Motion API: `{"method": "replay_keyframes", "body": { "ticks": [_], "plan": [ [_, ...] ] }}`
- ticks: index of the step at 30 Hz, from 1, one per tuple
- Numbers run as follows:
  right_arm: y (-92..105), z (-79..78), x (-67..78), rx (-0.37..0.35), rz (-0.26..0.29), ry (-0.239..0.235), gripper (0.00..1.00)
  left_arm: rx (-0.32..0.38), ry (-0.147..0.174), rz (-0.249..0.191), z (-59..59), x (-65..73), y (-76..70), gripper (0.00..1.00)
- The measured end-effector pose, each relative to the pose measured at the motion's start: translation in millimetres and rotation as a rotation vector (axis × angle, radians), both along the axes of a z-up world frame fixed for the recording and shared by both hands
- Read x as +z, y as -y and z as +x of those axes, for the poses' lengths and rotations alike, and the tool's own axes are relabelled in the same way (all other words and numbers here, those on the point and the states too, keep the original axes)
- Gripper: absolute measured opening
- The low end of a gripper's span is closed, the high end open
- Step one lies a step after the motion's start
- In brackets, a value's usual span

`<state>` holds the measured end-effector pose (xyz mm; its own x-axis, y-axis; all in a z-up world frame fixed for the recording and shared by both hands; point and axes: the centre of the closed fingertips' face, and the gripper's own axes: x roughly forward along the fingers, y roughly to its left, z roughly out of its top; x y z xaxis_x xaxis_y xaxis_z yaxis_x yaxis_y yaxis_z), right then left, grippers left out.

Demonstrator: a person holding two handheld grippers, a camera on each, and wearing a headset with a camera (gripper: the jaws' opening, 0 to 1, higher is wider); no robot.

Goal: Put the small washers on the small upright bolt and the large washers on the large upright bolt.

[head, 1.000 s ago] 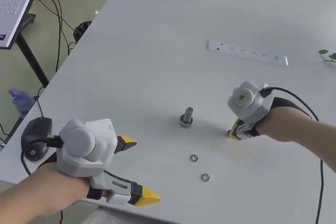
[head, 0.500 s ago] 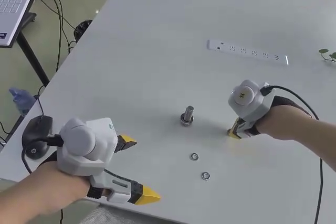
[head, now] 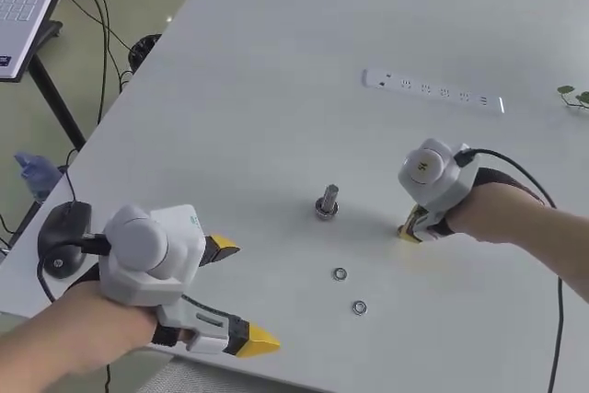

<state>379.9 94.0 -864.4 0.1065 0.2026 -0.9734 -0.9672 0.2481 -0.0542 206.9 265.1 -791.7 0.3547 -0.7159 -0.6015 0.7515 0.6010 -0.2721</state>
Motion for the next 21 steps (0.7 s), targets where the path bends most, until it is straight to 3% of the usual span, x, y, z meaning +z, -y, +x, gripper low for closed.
{"method": "replay_keyframes", "body": {
  "ticks": [12, 21],
  "plan": [
    [-2.7, -8.5, 12.6, -0.004, 0.024, -0.025, 0.21, 0.0, 0.007, -0.001, 1.1, 1.9, -0.2, 0.84],
    [-7.7, -6.3, 28.8, 0.007, 0.039, -0.013, 0.21, -0.014, 0.014, 0.004, 2.3, 4.4, 0.7, 0.84]
  ]
}}
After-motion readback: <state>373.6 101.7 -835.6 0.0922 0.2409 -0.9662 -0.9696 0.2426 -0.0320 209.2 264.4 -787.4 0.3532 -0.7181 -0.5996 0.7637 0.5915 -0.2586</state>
